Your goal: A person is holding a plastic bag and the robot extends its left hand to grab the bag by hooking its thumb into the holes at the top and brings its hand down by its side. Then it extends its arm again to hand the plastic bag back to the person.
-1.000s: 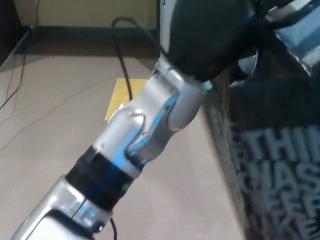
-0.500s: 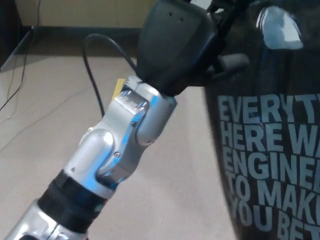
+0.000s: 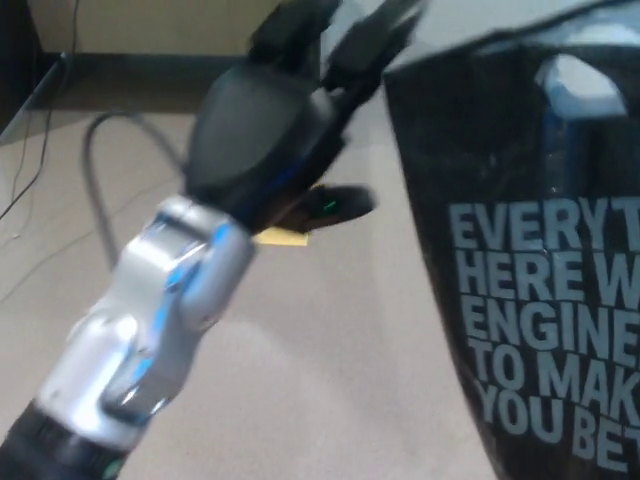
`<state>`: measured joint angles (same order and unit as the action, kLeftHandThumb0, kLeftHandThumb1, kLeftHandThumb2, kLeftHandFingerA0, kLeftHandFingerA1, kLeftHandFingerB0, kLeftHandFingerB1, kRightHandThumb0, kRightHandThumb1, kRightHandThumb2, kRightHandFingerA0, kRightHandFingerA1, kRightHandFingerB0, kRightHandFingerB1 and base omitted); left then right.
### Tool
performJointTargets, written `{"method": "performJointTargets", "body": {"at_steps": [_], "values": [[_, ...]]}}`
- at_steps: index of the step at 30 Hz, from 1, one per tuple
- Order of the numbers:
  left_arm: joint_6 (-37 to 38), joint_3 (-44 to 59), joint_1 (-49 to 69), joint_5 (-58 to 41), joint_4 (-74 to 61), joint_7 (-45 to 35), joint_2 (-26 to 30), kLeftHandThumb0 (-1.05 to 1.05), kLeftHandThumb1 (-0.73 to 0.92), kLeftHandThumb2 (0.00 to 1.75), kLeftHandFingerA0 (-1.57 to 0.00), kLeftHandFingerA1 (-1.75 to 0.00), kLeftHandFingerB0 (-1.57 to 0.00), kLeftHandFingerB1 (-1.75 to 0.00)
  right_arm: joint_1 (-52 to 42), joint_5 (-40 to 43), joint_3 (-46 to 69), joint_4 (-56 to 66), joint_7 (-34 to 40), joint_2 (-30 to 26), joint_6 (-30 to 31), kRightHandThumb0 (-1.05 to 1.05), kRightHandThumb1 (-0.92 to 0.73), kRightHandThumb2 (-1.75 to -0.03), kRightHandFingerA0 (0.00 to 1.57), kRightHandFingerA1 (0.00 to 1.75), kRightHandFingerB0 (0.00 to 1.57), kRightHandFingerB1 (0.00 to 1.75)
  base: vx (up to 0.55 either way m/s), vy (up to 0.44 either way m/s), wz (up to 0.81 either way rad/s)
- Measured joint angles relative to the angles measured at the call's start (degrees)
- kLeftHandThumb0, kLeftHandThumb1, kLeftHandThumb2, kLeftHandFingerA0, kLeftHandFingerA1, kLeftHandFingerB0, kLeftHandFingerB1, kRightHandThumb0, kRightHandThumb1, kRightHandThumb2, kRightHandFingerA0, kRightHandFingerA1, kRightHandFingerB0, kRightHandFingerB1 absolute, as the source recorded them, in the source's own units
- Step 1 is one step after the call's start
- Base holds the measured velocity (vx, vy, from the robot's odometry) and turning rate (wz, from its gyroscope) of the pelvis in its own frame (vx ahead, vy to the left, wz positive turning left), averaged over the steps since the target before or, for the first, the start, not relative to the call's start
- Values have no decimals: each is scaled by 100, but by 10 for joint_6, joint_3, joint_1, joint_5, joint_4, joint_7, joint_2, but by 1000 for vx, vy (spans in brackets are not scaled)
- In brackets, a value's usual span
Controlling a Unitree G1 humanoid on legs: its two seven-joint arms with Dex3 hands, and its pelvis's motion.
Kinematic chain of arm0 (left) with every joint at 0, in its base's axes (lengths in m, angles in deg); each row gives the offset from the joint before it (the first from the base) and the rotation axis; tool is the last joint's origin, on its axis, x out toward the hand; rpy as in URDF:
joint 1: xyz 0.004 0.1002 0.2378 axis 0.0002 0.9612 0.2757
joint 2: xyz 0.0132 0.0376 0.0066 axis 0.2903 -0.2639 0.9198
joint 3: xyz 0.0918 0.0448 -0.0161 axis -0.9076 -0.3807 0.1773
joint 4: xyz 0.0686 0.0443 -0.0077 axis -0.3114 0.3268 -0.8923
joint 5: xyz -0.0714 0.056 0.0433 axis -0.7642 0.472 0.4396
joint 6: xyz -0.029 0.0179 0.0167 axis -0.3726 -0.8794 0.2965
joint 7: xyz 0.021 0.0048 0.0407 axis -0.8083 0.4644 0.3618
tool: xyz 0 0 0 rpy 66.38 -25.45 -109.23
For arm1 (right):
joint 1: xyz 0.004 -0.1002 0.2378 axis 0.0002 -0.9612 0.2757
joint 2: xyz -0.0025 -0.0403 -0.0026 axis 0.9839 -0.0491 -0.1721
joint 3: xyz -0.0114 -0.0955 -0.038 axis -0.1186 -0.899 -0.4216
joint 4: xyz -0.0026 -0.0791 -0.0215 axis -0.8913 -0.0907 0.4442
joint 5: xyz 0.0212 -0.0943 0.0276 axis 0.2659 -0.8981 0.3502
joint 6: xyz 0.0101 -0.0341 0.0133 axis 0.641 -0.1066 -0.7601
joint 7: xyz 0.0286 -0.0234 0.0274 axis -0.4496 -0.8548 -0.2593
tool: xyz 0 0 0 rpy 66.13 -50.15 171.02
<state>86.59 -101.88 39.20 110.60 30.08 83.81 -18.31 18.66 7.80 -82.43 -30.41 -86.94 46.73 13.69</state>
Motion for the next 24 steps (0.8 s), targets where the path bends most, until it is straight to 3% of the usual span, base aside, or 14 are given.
{"method": "performJointTargets", "body": {"at_steps": [2, 3, 9, 10, 12, 16, 18, 24], "values": [[0, 18, 40, -7, -12, -3, 13, -61, 38, 72, -7, -32, -8, -28, 0, 0, 1, 0, 0, -8, 0, -32, -66, -60, 72, 47, 64, 42, 0, 0, 0], [0, 27, 61, -11, -19, -5, 18, -31, 18, 80, -1, -50, 0, -47, 0, 0, 2, 0, 0, -11, 0, -31, -66, -60, 71, 46, 64, 42, 0, 0, 0], [36, 88, 204, -53, -44, 10, 33, -20, 24, 82, -15, -54, -12, -50, 4, 1, 3, -1, -1, -12, 0, -34, -64, -61, 70, 47, 64, 42, 0, 0, 0], [48, 98, 228, -64, -41, 15, 33, -36, 43, 53, -27, -37, -34, -32, 4, 1, 3, -1, -1, -12, 0, -34, -63, -61, 70, 47, 64, 42, 0, 0, 0], [67, 110, 254, -78, -31, 23, 33, -38, 37, 59, -21, -39, -31, -36, 4, 1, 3, 0, -1, -12, 0, -30, -66, -60, 71, 46, 65, 42, 0, 0, 0], [107, 137, 304, -109, 4, 33, 31, -30, 42, 53, -30, -33, -38, -33, 5, 1, 4, -1, -1, -12, 0, -30, -66, -60, 71, 46, 66, 43, 0, 0, 0], [127, 151, 326, -123, 27, 40, 29, -41, 38, 62, -29, -40, -34, -39, 5, 1, 4, -1, -1, -12, 1, -34, -65, -61, 70, 48, 62, 42, 0, 0, 0], [184, 185, 381, -153, 114, 63, 29, -39, 38, 62, -32, -43, -36, -39, 5, 1, 4, 0, -1, -12, 0, -33, -66, -61, 70, 46, 62, 42, 0, 0, 0]]}}
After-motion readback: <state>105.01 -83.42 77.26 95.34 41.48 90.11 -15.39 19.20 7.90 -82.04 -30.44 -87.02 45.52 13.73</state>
